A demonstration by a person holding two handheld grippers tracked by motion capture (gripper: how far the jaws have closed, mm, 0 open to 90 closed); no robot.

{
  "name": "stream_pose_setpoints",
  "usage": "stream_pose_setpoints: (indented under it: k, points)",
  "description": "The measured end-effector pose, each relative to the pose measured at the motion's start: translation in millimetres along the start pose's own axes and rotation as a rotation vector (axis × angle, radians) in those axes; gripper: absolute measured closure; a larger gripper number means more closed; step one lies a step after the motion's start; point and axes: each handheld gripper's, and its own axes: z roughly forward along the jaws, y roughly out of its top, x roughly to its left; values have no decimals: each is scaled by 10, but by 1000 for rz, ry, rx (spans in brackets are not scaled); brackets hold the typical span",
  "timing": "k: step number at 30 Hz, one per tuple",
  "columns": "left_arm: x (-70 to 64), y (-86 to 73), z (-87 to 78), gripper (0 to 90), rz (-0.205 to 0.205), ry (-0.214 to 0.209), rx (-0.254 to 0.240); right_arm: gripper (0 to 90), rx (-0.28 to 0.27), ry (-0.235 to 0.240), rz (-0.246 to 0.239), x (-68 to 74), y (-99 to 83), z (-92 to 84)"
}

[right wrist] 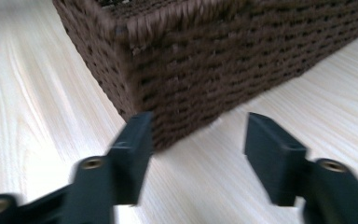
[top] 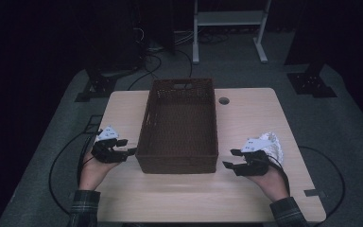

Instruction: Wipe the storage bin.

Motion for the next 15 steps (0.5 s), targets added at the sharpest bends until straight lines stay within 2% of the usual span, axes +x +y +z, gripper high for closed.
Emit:
stream_pose_setpoints:
  k: [3,5,7,10,15]
  points:
    - [-7,-78,20,305,4,21,14,239,-1,-14,26,-7,-81,-17]
    - [-11,-140,33,257,1,34,28,181,-9,-61,42,3,-120,-27]
    - [-18,-202,50,202,-7,39,39,136,-1,-63,57,0,-159,-37]
    - [-38,-297,80,156,-6,44,57,118,-2,-88,74,-5,-233,-50]
    - [-77,-461,138,89,-4,57,103,80,-17,-95,95,29,-361,-63]
